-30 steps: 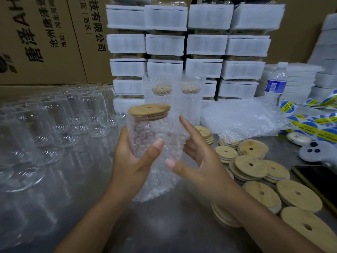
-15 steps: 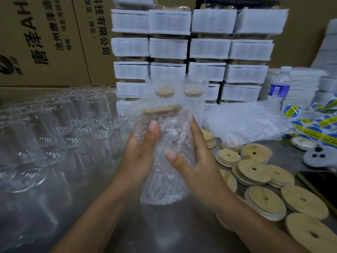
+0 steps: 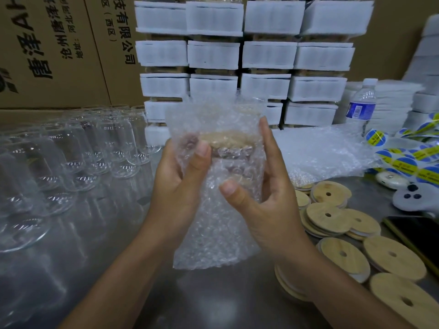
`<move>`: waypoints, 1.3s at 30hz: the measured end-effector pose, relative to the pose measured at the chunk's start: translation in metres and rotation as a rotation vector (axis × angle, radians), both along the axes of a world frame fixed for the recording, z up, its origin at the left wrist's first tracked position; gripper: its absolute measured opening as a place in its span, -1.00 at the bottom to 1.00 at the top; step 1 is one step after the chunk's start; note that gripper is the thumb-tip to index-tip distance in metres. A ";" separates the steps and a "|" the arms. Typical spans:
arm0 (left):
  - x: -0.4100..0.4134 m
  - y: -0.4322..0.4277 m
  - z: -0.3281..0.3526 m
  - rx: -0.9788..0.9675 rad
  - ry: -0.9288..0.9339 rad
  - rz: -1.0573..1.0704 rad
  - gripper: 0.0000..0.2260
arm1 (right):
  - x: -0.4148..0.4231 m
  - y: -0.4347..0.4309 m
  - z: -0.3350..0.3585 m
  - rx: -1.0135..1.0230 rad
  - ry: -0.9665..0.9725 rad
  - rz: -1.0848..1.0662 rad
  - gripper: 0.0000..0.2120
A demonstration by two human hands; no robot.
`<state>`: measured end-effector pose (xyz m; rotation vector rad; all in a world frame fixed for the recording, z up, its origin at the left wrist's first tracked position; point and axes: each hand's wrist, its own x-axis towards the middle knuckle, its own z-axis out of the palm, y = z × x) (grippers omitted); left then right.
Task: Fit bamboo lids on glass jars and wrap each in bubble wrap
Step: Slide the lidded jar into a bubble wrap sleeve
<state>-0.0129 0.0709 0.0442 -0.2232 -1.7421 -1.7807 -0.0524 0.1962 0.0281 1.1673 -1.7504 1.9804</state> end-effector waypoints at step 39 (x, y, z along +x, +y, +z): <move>-0.008 -0.013 -0.047 -0.149 -0.291 -0.170 -0.45 | -0.045 0.009 0.070 0.207 -0.376 -0.147 -0.88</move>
